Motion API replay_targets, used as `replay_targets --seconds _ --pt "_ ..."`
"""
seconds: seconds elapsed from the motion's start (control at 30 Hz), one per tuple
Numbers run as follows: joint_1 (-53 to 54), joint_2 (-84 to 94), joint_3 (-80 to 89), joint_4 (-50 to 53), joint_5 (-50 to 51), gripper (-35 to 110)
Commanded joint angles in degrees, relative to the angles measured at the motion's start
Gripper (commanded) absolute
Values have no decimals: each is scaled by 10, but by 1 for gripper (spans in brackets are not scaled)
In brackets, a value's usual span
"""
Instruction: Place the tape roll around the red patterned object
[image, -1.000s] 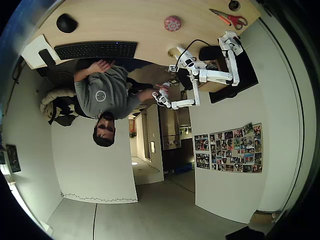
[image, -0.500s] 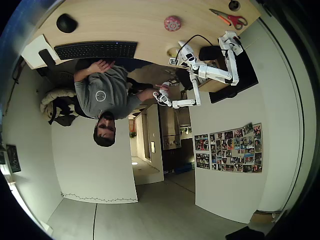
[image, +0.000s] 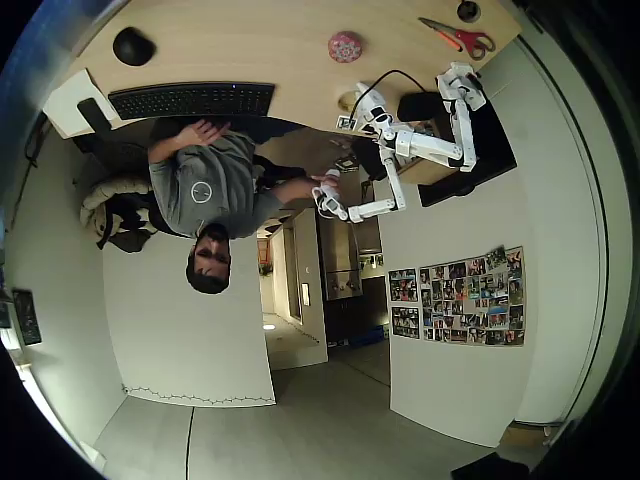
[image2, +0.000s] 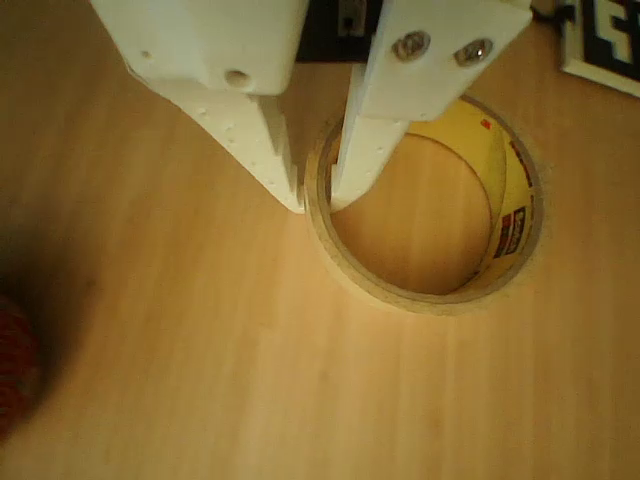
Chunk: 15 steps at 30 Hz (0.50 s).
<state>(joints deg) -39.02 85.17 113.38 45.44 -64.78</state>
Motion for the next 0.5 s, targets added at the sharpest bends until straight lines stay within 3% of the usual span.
replay_targets --seconds 0.0,0.3,0.47 --pt "11 93 -17 63 -25 0" --pt "83 253 -102 272 -98 0" --pt "195 309 -33 272 -121 0"
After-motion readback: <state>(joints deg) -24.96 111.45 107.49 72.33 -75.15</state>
